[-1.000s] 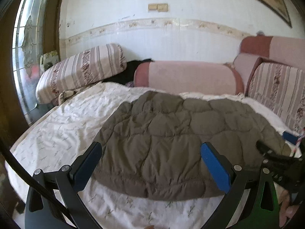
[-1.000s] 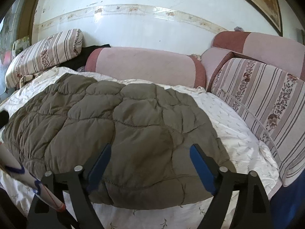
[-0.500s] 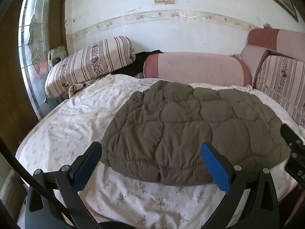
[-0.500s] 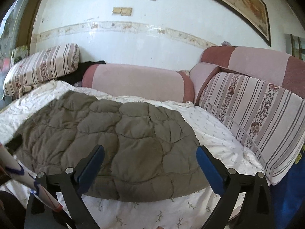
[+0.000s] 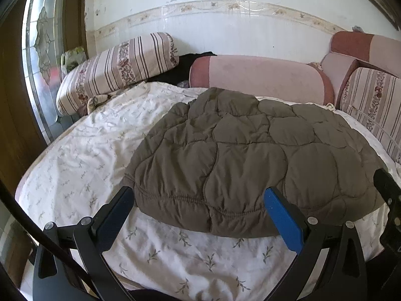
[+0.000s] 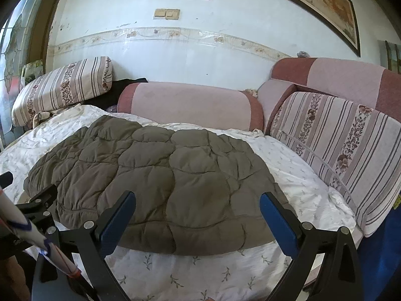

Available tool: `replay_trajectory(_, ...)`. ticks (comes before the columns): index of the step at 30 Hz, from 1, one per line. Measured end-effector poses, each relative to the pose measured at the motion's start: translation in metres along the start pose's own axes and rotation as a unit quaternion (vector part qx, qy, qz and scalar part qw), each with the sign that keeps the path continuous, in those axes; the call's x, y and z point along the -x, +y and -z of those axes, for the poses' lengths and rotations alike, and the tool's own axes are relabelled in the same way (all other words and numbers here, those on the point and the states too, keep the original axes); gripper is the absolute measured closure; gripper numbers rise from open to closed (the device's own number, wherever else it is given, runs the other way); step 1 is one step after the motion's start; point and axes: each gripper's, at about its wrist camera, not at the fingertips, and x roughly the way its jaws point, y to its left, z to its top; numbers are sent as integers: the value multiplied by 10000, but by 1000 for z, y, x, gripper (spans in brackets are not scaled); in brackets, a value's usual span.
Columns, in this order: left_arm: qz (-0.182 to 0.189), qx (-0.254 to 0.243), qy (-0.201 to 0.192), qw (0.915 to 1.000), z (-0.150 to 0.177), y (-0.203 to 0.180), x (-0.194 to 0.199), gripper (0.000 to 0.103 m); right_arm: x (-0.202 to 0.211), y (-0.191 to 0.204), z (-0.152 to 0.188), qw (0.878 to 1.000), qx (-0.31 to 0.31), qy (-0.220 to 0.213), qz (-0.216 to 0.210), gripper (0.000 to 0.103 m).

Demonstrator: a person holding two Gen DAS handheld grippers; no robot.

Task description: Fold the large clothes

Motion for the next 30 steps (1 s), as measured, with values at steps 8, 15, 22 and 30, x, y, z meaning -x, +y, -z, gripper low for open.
replay_trajectory(8, 63, -59, 213, 9997, 3, -11, -14, 0, -9, -3, 6, 9999, -62, 137, -37, 2)
replay_trajectory(15, 3, -151, 214, 9997, 5, -16, -17, 0, -15, -9, 8, 9996, -158, 213, -47, 2)
replay_trajectory(22, -21, -176, 202, 9996, 5, -17, -16, 0, -17, -8, 9, 9996, -145, 240, -29, 2)
replay_trajectory(30, -26, -248, 180, 9995, 6, -17, -16, 0, -17, -6, 9, 9997, -104, 225, -26, 2)
